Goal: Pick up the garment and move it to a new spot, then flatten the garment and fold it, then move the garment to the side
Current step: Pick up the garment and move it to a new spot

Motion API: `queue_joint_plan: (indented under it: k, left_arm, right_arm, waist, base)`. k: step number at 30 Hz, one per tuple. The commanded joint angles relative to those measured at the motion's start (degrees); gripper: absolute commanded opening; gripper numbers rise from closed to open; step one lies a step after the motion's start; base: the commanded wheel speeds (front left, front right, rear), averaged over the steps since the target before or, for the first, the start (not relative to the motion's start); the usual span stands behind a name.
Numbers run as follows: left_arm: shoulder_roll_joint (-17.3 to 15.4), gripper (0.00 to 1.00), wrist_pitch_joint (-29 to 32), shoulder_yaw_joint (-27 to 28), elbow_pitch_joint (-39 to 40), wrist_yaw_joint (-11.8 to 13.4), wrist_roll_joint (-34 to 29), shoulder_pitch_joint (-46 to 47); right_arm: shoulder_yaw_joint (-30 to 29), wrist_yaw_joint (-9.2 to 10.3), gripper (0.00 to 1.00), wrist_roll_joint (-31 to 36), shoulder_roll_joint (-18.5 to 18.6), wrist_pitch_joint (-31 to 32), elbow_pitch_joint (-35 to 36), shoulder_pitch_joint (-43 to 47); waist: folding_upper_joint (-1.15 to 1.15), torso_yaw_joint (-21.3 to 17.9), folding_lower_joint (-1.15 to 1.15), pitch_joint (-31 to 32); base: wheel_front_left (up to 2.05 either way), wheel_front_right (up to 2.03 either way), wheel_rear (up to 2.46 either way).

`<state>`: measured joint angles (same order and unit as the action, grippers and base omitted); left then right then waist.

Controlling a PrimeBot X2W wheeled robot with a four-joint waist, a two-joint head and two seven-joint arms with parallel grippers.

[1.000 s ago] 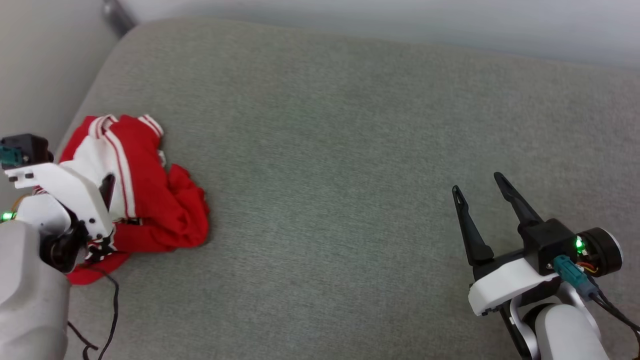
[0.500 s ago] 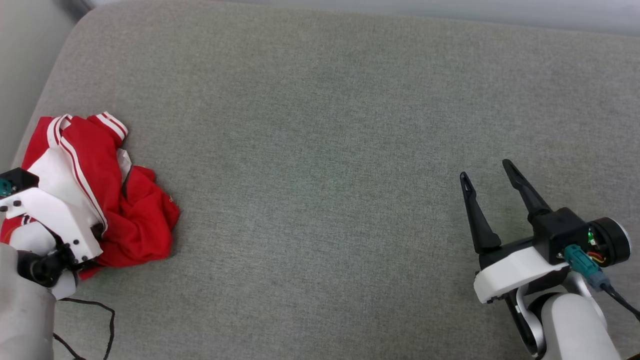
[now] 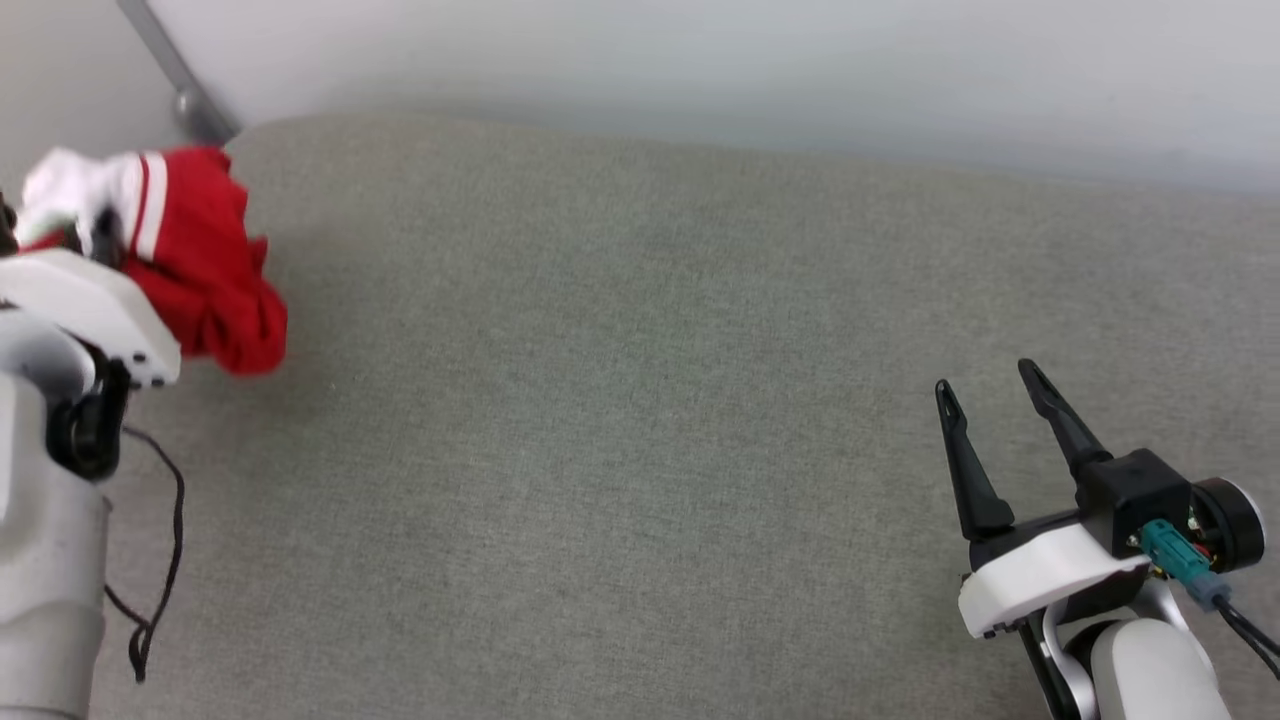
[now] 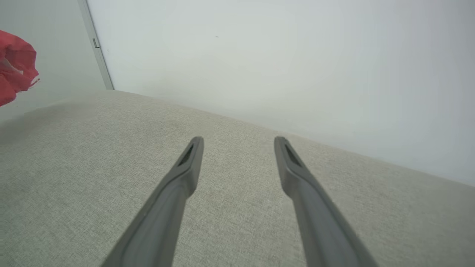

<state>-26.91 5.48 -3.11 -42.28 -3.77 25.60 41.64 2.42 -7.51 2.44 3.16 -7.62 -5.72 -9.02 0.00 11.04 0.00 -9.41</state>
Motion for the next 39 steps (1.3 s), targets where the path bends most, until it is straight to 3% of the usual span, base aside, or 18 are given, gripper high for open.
queue_joint_plan:
  k: [1, 7, 14, 18, 22, 23, 24, 25, 26, 32, 39]
  left_arm:
    - [0.33, 0.0, -2.43, -0.61, 1.64, 0.33, -1.03, 1.61]
    - [4.92, 0.0, -8.97, -4.5, 8.64, 0.79, -3.64, 1.37]
    - [14.51, 0.0, -10.73, -11.06, 14.14, -0.46, -3.3, -3.77]
    - [19.39, 0.0, -10.19, -16.09, 13.1, -1.81, -2.61, -8.24]
    - [22.28, 0.0, -9.69, -21.45, 10.0, -2.75, -1.11, -13.48]
    - [23.14, 0.27, -9.93, -25.07, 8.16, -3.15, -0.36, -17.29]
    - [23.34, 0.44, -10.15, -25.93, 7.73, -3.09, -0.18, -18.25]
    - [23.46, 0.91, -10.42, -26.97, 7.32, -3.13, -0.35, -18.99]
    - [23.56, 1.0, -10.93, -27.7, 7.27, -3.2, -0.24, -19.59]
    - [23.54, 1.0, -18.45, -27.9, 11.37, -0.31, -2.5, -19.27]
    - [20.95, 1.0, -20.42, -22.72, 18.73, 4.61, -3.56, -21.09]
  right_arm:
    - [-0.14, 0.04, 1.0, -0.21, -0.26, -0.22, 0.07, 0.99]
    - [-0.54, 0.04, 1.0, -1.68, -0.26, 0.31, 0.68, 2.92]
    - [-1.67, 0.04, 1.0, -2.11, -0.28, 1.53, 2.37, 5.19]
    - [-1.98, 0.04, 1.0, -2.49, -0.31, 2.44, 3.35, 6.14]
    - [-1.98, 0.04, 1.0, -3.07, -0.3, 2.74, 3.47, 6.68]
    - [-1.91, 0.04, 1.0, -3.57, -0.3, 2.53, 3.47, 6.91]
    - [-1.95, 0.04, 1.0, -3.65, -0.31, 2.45, 3.5, 6.99]
    - [-2.11, 0.04, 1.0, -3.76, -0.31, 2.32, 3.47, 7.05]
    - [-2.31, 0.04, 1.0, -3.89, -0.31, 2.31, 3.52, 7.16]
    - [-3.34, 0.04, 1.0, -3.71, -0.29, 2.55, 3.9, 7.59]
    - [-3.9, 0.04, 1.0, -3.55, -0.28, 3.4, 4.38, 8.42]
  waist:
    - [0.0, -1.32, 0.0, 2.24]
    - [0.0, -6.5, 0.0, 5.26]
    - [0.0, -14.5, 0.0, 5.88]
    - [0.0, -18.44, 0.0, 5.38]
    - [0.0, -21.27, 0.0, 4.62]
    - [0.0, -22.13, 0.0, 4.27]
    - [0.0, -22.15, 0.0, 4.1]
    - [0.0, -22.02, 0.0, 4.13]
    - [0.0, -21.76, 0.0, 4.04]
    - [0.0, -18.4, 0.0, 5.57]
    - [0.0, -14.26, 0.0, 8.0]
  base:
    - [0.0, 0.0, 0.0]
    - [0.0, 0.0, 0.0]
    - [0.0, 0.0, 0.0]
    - [0.0, 0.0, 0.0]
    - [0.0, 0.0, 0.0]
    - [0.0, 0.0, 0.0]
    - [0.0, 0.0, 0.0]
    - [0.0, 0.0, 0.0]
    - [0.0, 0.0, 0.0]
    - [0.0, 0.0, 0.0]
    - [0.0, 0.0, 0.0]
